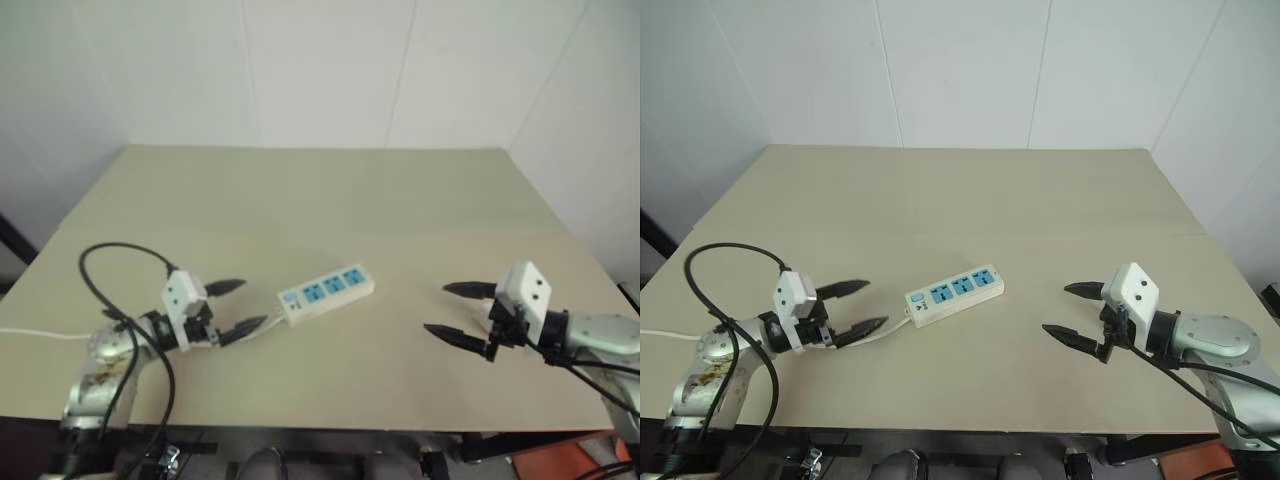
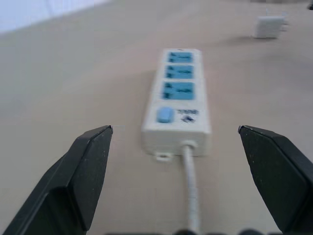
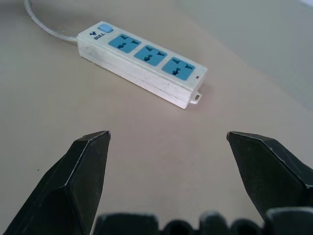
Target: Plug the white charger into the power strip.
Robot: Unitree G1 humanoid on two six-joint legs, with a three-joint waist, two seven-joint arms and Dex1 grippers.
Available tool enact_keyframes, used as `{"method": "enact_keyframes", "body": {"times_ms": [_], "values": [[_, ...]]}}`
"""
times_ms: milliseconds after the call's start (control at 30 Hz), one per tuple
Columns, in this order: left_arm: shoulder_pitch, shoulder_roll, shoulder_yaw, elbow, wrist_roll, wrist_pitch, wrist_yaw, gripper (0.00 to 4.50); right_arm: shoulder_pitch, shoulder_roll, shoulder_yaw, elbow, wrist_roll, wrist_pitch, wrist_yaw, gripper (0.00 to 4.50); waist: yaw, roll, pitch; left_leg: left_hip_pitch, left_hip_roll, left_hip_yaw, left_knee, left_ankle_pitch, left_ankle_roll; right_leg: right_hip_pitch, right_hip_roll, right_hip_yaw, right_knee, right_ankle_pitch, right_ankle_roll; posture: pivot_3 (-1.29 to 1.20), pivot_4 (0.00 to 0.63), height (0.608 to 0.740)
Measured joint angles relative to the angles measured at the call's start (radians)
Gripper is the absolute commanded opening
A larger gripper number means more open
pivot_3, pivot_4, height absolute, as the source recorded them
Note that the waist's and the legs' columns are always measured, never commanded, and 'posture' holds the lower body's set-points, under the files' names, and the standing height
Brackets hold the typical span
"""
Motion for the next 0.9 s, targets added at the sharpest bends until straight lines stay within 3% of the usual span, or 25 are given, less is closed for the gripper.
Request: {"method": "enact_keyframes", "body": {"times_ms": [333,533,900], "values": [[-0.201,-0.116,-0.034,0.446,-0.012,-0.285,-0.185,4.49,-0.001,0.000,-0.014,-0.038,0.040,0.007,0.010,4.50,-0.002,0.000,0.000,0.000,0.000,0.000,0.000,0.000,0.000,0.000,0.001,0.000,0.000,0.000,0.000,0.00,0.150,0.740],[-0.295,-0.138,-0.052,0.695,0.029,-0.433,-0.253,4.49,0.054,-0.021,-0.054,-0.141,0.068,0.016,0.011,4.50,-0.003,0.000,0.000,-0.001,0.000,0.000,0.000,0.000,0.000,-0.001,0.001,0.000,0.000,0.000,0.001,0.00,0.150,0.740],[-0.325,-0.183,-0.085,0.773,0.039,-0.459,-0.350,4.49,0.124,-0.027,-0.073,-0.185,0.069,0.028,-0.007,4.50,-0.003,-0.001,0.000,-0.001,0.000,0.000,0.001,0.000,0.000,0.000,0.001,0.000,0.001,0.001,0.001,0.00,0.150,0.740]]}}
